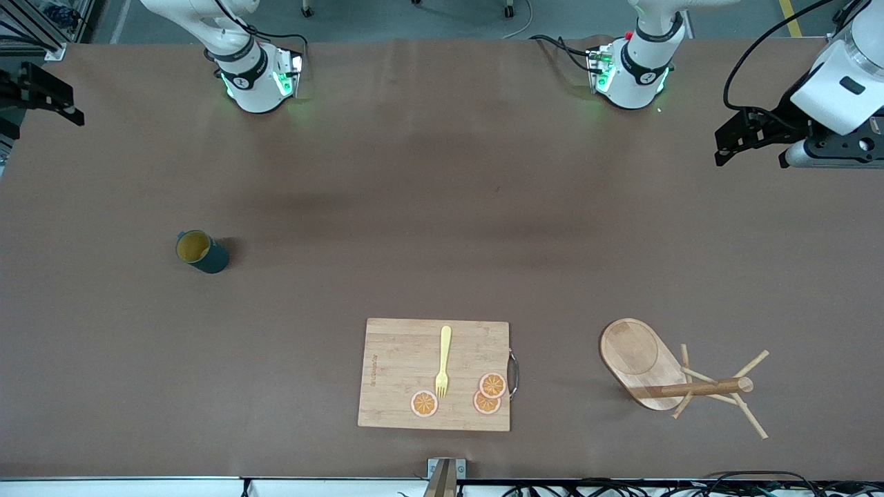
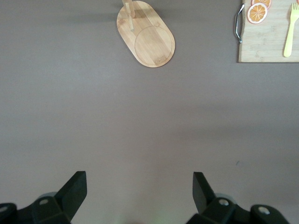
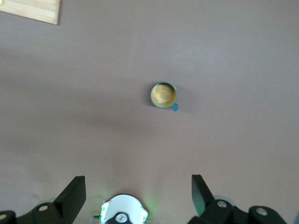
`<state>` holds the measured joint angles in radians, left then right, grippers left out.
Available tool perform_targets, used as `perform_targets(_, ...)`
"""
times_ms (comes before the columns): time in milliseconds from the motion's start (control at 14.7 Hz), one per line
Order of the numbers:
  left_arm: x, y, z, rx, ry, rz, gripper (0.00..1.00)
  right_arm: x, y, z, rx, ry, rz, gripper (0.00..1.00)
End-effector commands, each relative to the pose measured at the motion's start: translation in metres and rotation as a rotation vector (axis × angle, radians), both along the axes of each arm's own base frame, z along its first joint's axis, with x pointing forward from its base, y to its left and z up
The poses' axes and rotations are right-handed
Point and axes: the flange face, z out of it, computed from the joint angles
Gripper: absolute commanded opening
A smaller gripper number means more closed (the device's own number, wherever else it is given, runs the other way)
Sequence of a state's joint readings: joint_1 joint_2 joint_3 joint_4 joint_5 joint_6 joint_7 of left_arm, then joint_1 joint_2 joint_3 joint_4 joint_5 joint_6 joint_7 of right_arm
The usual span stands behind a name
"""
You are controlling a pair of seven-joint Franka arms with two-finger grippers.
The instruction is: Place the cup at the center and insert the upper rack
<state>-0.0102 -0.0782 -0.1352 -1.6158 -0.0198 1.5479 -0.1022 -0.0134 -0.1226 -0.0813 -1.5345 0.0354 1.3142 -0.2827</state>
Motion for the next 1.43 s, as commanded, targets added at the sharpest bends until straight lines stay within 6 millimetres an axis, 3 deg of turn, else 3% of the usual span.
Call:
perform_targets(0, 0.001, 0.004, 0.005, -0.017, 0.009, -0.003, 1.00, -0.016, -0.005, 0.019, 0.026, 0.008, -0.062, 1.00)
perform_targets(409, 0.001, 0.006, 0.006, -0.014, 0.006, -0.009, 1.00, -0.016, -0.002, 0.028, 0.011, -0.001, -0.132, 1.00)
perform_targets(613, 0.001, 0.006, 0.006, -0.014, 0.006, -0.003, 1.00, 0.004, -0.005, 0.016, -0.004, -0.006, -0.129, 1.00)
perform_targets(681, 0.001, 0.008, 0.006, -0.012, 0.007, 0.001, 1.00, 0.021, -0.003, 0.002, 0.006, -0.016, -0.127, 1.00)
perform_targets(749, 0.001, 0.008, 0.006, -0.012, 0.007, 0.002, 1.00, 0.042, -0.004, -0.024, 0.004, 0.018, -0.126, 1.00)
perform_targets(885, 0.001, 0.008, 0.004, -0.012, 0.012, -0.005, 1.00, 0.067, -0.002, -0.057, 0.005, 0.034, -0.082, 1.00)
perform_targets(1021, 0.001, 0.008, 0.002, -0.011, 0.013, -0.004, 1.00, 0.086, -0.004, -0.106, 0.028, 0.039, 0.140, 1.00)
perform_targets(1226, 0.002, 0.007, 0.001, -0.013, 0.012, 0.010, 1.00, 0.098, -0.015, -0.179, 0.059, 0.067, 0.307, 1.00)
perform_targets(1362, 0.002, 0.007, 0.001, -0.015, 0.012, 0.013, 1.00, 0.095, -0.016, -0.226, 0.069, 0.064, 0.380, 1.00)
